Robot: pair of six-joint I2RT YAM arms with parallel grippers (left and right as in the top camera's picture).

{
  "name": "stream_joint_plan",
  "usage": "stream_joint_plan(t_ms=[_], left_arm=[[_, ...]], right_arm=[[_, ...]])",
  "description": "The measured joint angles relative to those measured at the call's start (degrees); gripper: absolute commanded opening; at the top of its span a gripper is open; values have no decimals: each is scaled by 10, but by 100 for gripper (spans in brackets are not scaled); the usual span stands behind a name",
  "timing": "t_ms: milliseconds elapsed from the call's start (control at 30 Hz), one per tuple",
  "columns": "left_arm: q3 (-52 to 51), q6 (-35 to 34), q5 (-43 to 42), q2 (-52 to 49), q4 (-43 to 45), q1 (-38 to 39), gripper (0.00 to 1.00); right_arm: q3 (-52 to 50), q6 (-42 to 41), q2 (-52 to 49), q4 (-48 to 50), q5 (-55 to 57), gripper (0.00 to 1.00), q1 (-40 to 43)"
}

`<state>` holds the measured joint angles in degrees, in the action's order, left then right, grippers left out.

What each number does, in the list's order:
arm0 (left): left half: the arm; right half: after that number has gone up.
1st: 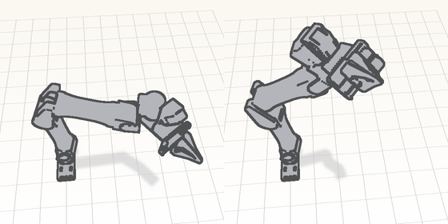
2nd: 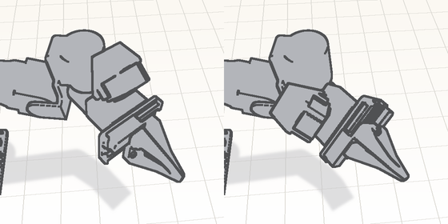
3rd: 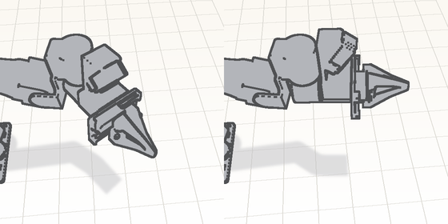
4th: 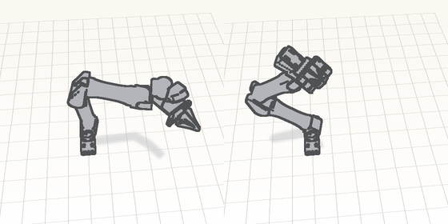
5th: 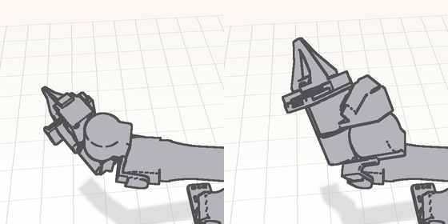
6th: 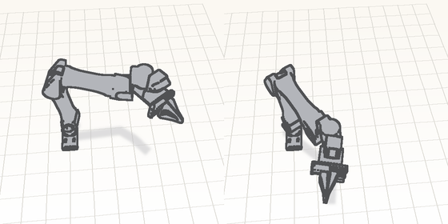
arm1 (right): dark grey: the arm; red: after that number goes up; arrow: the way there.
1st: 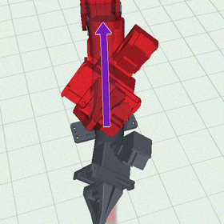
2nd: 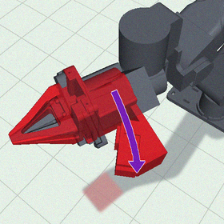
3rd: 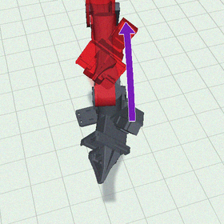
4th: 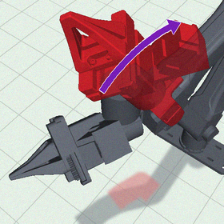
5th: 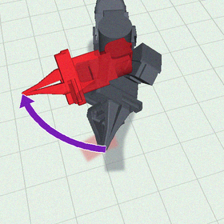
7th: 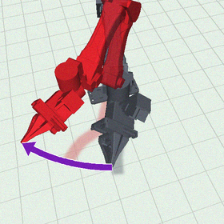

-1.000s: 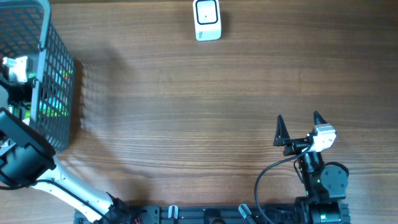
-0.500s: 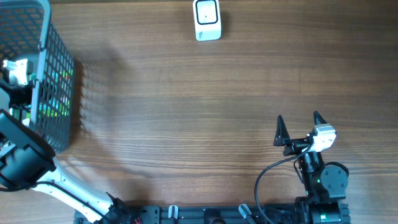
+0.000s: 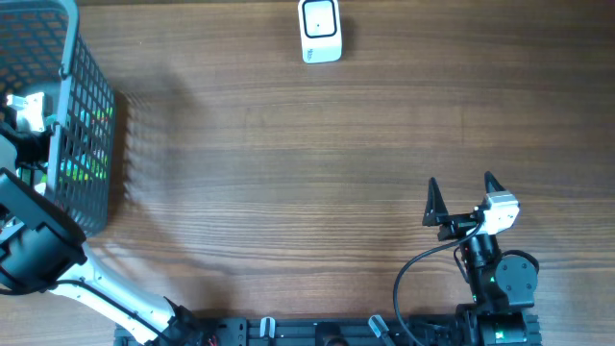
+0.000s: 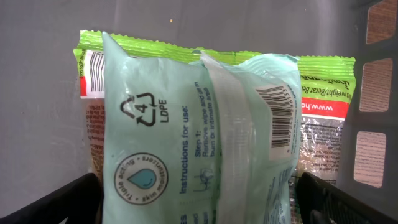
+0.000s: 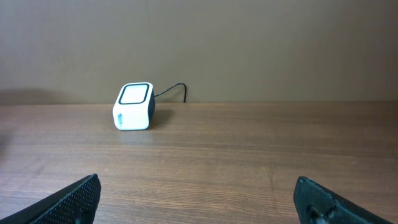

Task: Scan the item barcode
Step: 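Grasp the green-topped snack packets in the basket with the left gripper, then lift the green packets out and carry them to table center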

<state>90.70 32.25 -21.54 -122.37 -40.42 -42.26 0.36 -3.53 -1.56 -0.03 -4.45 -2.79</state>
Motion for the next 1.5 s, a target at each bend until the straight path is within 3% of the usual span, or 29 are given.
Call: stream_joint_plan(t_ms=[67, 100, 133, 267, 400, 700, 1033, 1167, 1267, 1367, 1500], left_arm=[[0, 0, -1, -2, 0, 0, 75], [0, -4, 0, -3, 1, 0, 50], [0, -2, 4, -5, 5, -1, 32], [4, -14, -3, -7, 13, -6, 4], [12, -29, -11, -7, 14, -5, 4], [73, -153, 5, 15, 3, 0, 4], [130, -280, 6, 283, 88, 0, 4], [136, -373, -2, 380, 87, 0, 4], [136, -459, -38, 430, 46, 0, 4], [136, -522, -87, 469, -72, 8, 4], [136, -537, -116, 493, -223, 67, 4]], right_arm=[[0, 0, 0, 0, 0, 100, 0], [0, 0, 0, 0, 0, 100, 0], [0, 0, 0, 0, 0, 100, 0], [0, 0, 0, 0, 0, 99, 0], [0, 0, 0, 0, 0, 99, 0], [0, 0, 0, 0, 0, 100, 0], [0, 0, 0, 0, 0, 100, 0], [0, 0, 0, 0, 0, 100, 0], [0, 0, 0, 0, 0, 100, 0], [0, 0, 0, 0, 0, 100, 0], [0, 0, 0, 0, 0, 100, 0]])
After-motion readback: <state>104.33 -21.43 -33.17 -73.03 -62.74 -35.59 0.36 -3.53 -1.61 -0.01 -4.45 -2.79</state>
